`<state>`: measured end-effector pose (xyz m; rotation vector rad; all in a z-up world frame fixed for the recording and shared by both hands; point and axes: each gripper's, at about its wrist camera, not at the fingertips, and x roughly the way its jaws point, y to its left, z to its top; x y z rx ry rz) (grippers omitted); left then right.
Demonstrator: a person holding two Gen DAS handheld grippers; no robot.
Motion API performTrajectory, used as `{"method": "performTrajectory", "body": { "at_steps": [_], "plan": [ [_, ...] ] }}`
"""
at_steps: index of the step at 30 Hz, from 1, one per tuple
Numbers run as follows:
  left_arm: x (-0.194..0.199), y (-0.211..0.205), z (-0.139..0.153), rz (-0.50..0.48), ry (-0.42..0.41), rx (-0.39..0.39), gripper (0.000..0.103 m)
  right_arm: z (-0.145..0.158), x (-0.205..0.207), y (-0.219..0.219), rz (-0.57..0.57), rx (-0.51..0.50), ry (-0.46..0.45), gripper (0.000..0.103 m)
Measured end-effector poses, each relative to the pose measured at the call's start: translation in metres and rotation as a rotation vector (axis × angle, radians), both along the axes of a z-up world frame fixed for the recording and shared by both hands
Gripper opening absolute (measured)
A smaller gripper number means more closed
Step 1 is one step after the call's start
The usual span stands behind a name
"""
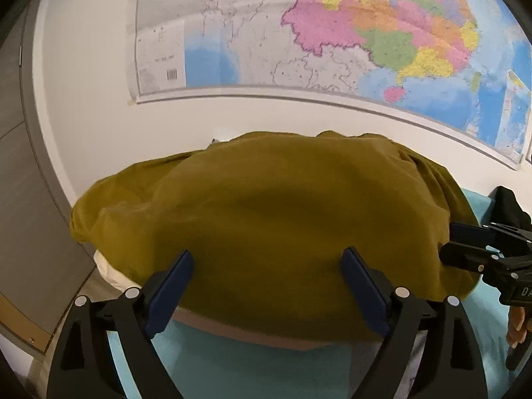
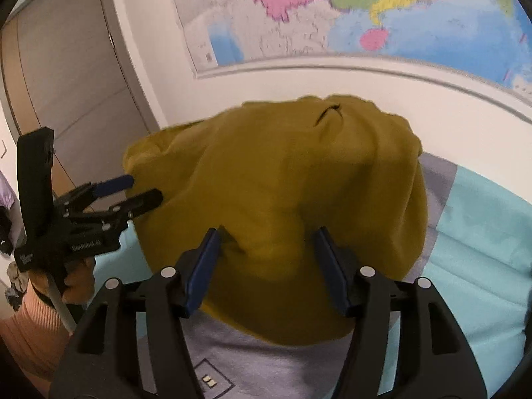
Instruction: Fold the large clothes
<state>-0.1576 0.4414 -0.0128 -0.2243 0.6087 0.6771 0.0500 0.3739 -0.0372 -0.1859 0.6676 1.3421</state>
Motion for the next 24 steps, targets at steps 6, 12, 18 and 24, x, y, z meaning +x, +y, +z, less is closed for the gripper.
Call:
{"method": "performTrajectory", "body": {
  "at_steps": [6,12,18,24],
  "plan": [
    [-0.020,-0.035,0.006,0.017,-0.060,-0.005,0.096,0.011,-0.034,-0.041,0.002,0.066,-0.072,0.075],
    [-0.039,-0.078,0.002,0.046,-0.111,0.008,0.096,0.005,-0.070,-0.071,0.012,0.073,-0.152,0.088],
    [-0.052,-0.101,-0.003,0.039,-0.120,-0.047,0.096,-0.003,-0.091,-0.094,0.020,0.070,-0.158,0.094],
    [-0.062,-0.114,-0.007,0.100,-0.096,-0.051,0.096,-0.013,-0.104,-0.112,0.007,0.058,-0.131,0.096]
  ]
}}
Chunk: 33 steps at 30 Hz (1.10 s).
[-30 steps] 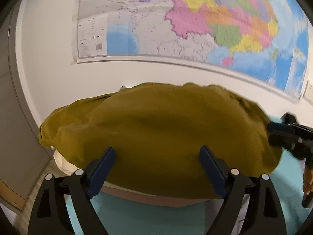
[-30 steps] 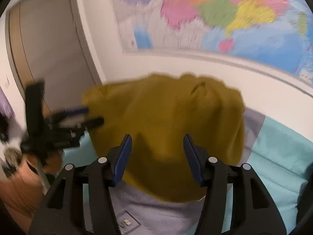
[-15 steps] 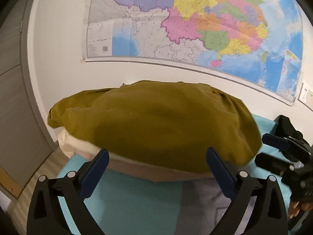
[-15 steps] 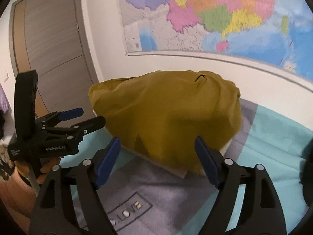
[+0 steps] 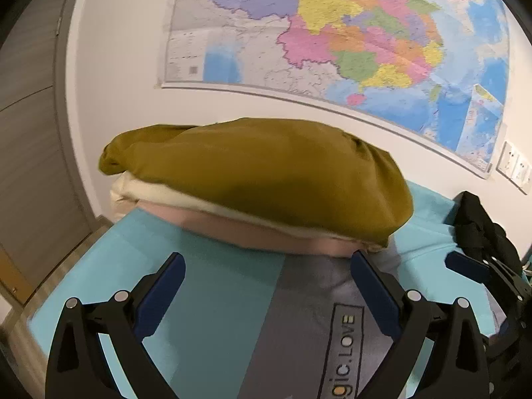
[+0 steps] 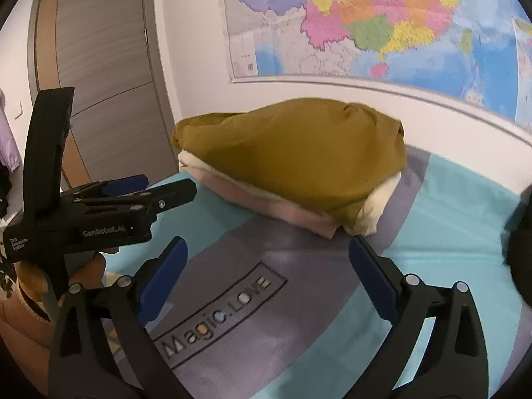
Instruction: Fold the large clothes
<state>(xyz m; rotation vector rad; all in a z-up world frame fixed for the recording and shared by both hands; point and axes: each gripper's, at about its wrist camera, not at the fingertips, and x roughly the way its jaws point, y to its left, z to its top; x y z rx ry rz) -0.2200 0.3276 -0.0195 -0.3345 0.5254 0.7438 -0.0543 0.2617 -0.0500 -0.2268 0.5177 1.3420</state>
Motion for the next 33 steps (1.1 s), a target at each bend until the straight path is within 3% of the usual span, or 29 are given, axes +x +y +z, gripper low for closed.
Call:
{"method": "performTrajectory", "body": {
  "at_steps": [20,33],
  "plan": [
    [-0.024,-0.037,-0.006,0.048,0.091,0.089,0.096,-0.019,-0.017,-0.021,-0.018,-0.031,0.033,0.097],
    [-0.023,-0.042,-0.004,0.048,0.102,0.089,0.096,-0.019,-0.020,-0.029,-0.027,-0.023,0.039,0.097]
  ]
}}
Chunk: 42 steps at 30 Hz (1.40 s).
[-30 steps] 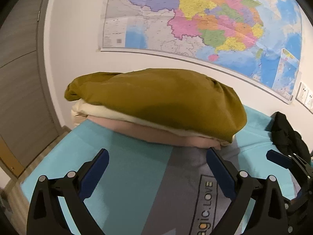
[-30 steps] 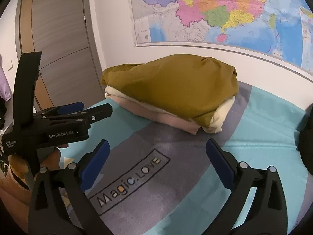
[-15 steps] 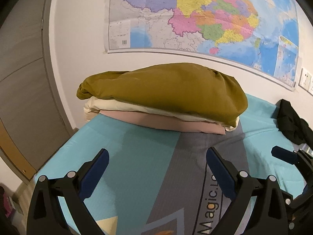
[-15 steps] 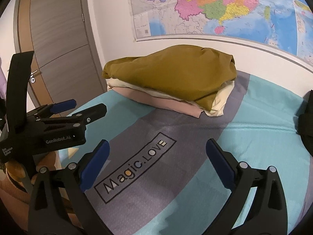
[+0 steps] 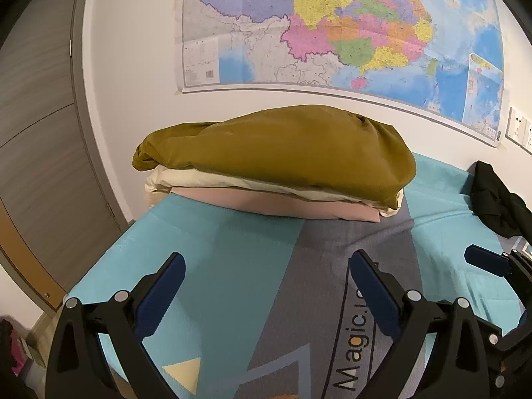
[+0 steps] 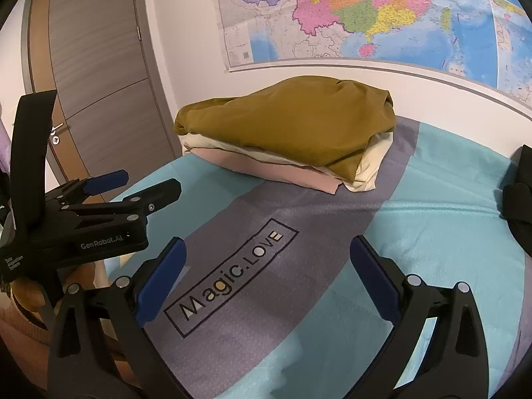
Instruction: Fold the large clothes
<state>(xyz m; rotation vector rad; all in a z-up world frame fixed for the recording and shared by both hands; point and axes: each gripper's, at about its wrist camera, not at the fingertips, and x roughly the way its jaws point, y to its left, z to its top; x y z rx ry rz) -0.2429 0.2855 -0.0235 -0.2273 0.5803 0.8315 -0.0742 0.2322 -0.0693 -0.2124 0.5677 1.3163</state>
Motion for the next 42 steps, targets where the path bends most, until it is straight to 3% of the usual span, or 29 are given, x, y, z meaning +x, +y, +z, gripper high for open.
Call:
{"method": "performTrajectory", "body": {
  "at_steps": [42],
  "plan": [
    [-0.0041,-0.0059,0.0002,-0.038,-0.002,-0.021,0.096,0.0011,-0.0043,-0.0070,0.000,0.008,0.020,0.097]
  ]
}}
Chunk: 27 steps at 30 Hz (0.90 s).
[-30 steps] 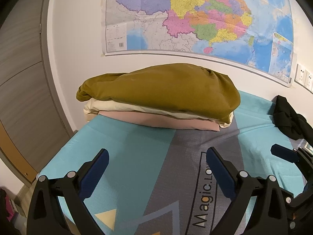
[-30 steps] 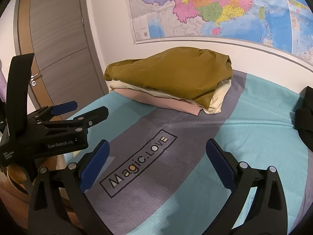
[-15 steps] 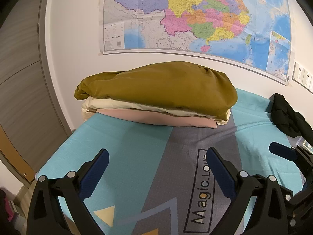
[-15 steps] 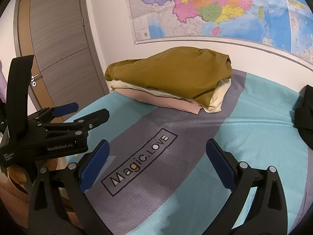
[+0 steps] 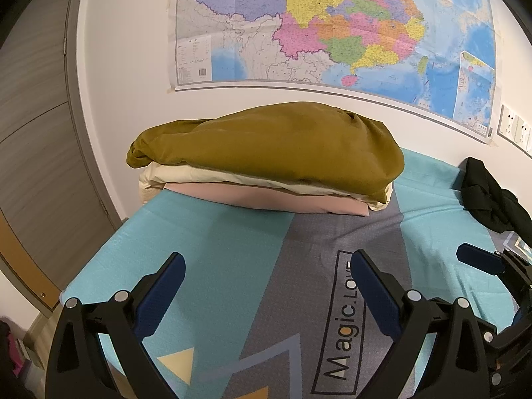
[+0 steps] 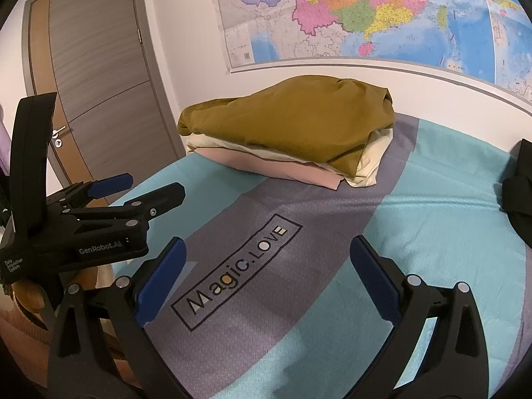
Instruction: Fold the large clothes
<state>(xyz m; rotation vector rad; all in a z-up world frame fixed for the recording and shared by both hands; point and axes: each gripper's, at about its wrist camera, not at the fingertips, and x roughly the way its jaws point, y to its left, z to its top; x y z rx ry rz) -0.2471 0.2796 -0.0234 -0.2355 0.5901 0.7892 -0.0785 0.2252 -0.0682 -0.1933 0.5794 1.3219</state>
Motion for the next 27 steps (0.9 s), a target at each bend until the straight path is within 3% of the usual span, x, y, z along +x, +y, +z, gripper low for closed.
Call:
{"method": "performTrajectory", "body": {
  "at_steps": [27],
  "plan": [
    [0.0037,-0.0009,-0.0033,-0.006,0.016,-0.005,0.096,-0.0024,-0.0002,0.0025,-0.006,-0.005,0.009,0.097]
  ]
}}
